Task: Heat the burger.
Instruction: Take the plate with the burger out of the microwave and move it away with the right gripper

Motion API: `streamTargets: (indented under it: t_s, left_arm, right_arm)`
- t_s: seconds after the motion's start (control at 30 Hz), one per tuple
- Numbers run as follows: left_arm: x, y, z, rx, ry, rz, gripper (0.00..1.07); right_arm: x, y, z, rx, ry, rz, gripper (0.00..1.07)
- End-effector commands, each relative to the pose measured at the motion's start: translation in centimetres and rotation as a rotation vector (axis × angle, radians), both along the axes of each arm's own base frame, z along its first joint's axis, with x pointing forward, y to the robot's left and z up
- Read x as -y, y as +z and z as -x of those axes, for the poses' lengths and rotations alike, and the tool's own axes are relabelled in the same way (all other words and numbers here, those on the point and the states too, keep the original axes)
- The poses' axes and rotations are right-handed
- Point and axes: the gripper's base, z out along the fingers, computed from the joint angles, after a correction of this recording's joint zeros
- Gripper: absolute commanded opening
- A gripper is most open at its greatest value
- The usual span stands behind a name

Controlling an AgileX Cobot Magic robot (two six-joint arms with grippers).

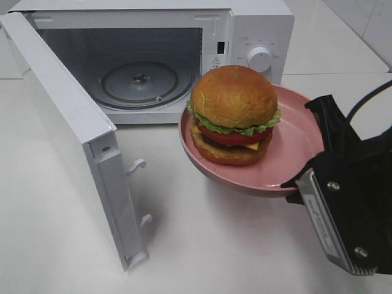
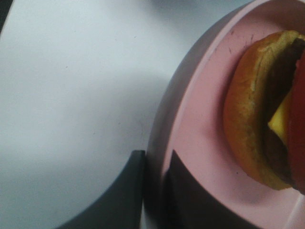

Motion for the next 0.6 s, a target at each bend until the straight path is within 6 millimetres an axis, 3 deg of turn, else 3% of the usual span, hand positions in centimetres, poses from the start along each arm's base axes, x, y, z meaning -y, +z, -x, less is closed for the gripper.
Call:
streamTargets:
  t_s: [0.03,0.3,0.6]
  left_arm:
    - [0.1,0.0,0.3,0.02,-0.002,0.009,0.96]
    - [0.1,0.0,0.3,0.02,-0.002,0.009,0.96]
    - [0.1,0.0,0.3,0.02,-0.002,0.009,0.96]
  right_arm:
    - [1.3,1.0,0.9,0.064,-0.047,0.002,0.0]
    - [3.7,1.6,2.3,0.061,-0.22,0.029,0.0]
    - [5.3,1.7,2.3,0.052,-0.444,0.062,0.0]
